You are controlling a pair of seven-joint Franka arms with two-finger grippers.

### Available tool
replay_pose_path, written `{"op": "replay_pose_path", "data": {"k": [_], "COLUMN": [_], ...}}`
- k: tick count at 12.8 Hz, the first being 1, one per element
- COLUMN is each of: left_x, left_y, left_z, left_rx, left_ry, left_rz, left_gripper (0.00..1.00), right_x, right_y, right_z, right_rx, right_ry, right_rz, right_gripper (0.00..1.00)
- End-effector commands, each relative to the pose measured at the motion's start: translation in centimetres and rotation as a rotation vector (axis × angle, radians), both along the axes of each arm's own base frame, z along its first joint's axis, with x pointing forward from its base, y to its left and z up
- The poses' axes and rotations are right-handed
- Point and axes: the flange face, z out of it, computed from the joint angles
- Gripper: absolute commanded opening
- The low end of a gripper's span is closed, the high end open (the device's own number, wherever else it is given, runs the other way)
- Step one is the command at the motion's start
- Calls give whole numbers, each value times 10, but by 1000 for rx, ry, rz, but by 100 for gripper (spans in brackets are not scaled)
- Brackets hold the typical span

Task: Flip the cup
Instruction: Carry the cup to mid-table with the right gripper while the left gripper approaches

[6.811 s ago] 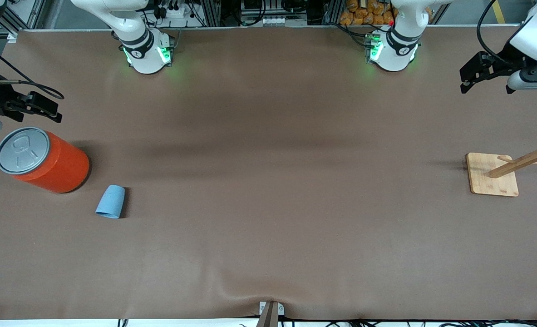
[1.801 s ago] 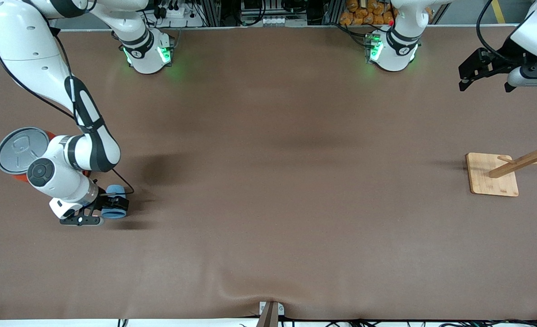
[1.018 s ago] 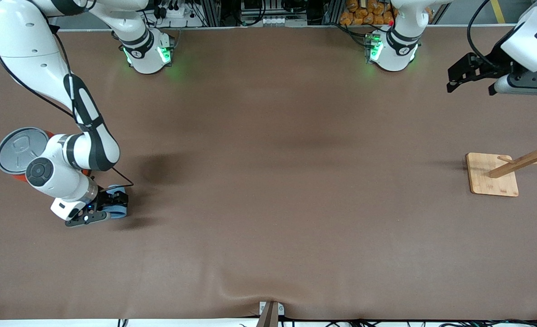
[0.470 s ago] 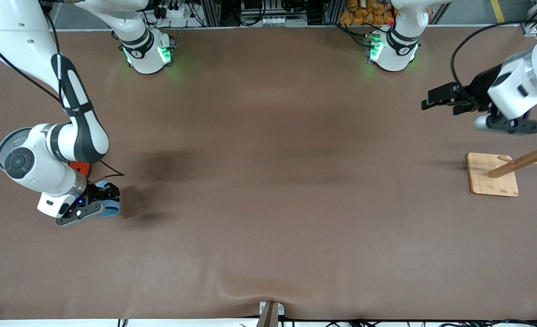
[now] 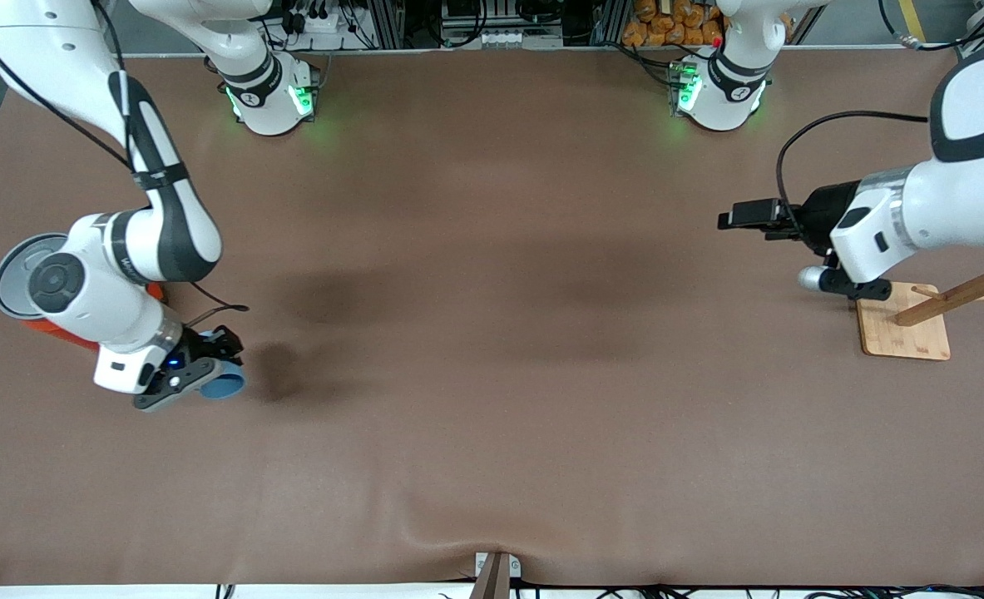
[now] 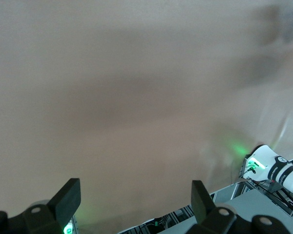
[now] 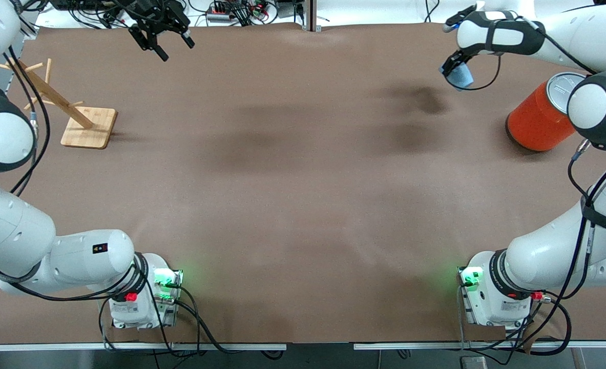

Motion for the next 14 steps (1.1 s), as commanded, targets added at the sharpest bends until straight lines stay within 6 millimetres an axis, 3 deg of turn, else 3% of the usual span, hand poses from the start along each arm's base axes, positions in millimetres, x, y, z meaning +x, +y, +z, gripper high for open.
{"op": "replay_pose_path", "data": {"k": [1,2,5,7,9,12,14], "left_x": [9,11,17,20,25,27,29], "left_y": [-14,-17,-17,-19,-20,-20,-16], "left_z": [-11,-19,-32,-40,-48,-54,-57], "left_rx": [-42,-81,-117,-153,-187,-193,-196], "left_ry": [5,28,55,71,84,94,96], "left_rz": [-7,4,21,38,57,62,66], "left_gripper": [100,100,100,100,100,100,100], "right_x": [-2,-1,-5,-12,-28,-72,-97], "right_y": [41,50,90,129,184,283,351], "right_z": [19,22,26,25,20,3,-19], "right_rx": [-5,-5,-6,-5,0,12,-29], "right_ry": [-39,-48,-72,-108,-130,-146,-177], "right_rz": [83,98,207,304,411,574,745], "right_gripper": [30,24,23,24,26,26,26]}}
